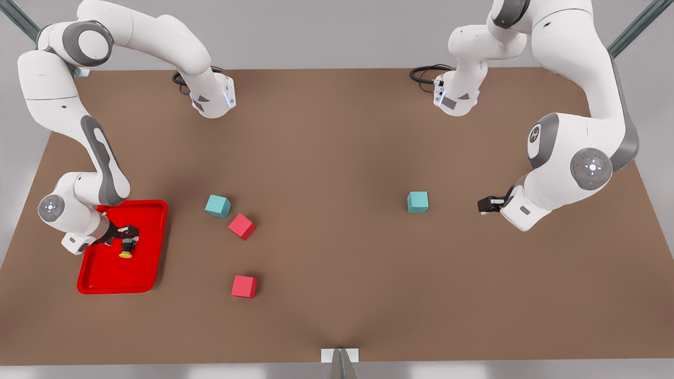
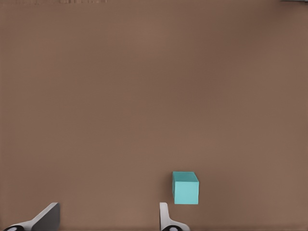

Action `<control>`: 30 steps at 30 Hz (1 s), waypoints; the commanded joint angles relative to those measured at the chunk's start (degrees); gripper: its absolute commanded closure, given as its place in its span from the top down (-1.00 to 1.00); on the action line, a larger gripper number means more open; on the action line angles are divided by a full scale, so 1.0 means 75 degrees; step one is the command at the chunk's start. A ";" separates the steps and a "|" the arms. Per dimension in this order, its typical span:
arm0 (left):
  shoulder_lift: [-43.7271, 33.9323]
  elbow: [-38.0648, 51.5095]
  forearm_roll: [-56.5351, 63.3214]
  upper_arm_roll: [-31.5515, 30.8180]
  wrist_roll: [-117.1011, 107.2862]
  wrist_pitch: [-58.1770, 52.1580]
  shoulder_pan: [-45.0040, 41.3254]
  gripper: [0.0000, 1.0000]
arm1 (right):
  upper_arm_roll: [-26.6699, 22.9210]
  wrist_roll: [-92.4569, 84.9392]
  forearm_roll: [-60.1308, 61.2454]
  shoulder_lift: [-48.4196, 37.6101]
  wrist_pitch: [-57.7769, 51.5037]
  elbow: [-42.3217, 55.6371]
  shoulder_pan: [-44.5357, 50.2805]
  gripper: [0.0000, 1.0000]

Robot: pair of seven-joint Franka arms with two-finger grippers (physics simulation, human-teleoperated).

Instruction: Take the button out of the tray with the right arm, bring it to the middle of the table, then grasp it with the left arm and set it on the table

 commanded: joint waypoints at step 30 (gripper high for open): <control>-0.0081 -0.0019 0.0021 -0.0003 0.0338 -0.0199 -0.0095 1.00 | -0.0046 0.0573 -0.0327 0.0112 0.0394 -0.0583 -0.0117 1.00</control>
